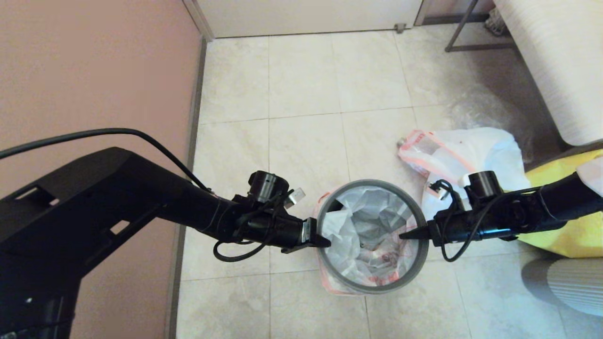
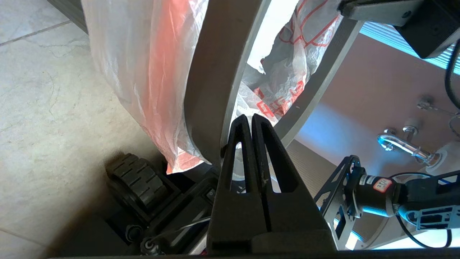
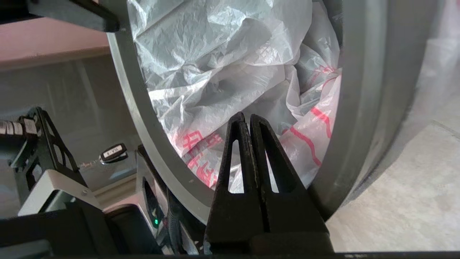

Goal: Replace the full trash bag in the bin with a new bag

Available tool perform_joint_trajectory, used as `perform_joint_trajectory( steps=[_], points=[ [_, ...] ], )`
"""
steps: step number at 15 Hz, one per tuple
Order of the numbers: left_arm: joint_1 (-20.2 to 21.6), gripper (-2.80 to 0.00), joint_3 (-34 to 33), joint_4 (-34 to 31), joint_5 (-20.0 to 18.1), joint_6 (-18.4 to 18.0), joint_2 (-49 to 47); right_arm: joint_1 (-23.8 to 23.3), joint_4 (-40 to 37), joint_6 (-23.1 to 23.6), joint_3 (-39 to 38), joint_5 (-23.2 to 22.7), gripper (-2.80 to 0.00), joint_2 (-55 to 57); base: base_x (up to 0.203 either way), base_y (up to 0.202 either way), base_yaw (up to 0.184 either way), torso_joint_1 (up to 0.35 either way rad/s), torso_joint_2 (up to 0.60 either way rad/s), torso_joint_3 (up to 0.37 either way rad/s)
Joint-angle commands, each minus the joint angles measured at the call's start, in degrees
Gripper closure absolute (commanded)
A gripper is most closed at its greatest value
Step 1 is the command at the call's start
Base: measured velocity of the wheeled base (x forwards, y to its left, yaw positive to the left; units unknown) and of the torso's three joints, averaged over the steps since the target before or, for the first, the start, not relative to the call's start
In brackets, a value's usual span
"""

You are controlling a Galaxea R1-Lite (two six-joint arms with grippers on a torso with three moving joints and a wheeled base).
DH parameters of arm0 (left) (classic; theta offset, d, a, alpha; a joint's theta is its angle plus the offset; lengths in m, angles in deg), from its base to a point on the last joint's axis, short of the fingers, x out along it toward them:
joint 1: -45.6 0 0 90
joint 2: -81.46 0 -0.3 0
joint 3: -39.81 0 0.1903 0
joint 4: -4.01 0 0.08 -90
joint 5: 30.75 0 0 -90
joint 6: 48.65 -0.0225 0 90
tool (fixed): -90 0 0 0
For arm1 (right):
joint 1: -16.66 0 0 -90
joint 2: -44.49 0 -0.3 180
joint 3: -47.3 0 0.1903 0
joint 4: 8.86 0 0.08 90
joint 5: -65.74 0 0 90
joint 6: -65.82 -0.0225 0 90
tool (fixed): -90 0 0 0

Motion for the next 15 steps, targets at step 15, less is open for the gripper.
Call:
perform_joint_trajectory(
  steps=[15],
  points=[
    [0.7, 0.00, -18.2, -3.6, 20.8, 1.6, 42.3, 0.5, -9.9, -6.6, -19.5, 16.4, 0.00, -47.1, 0.000, 0.000, 0.000, 0.000, 0.00, 0.000]
  ],
)
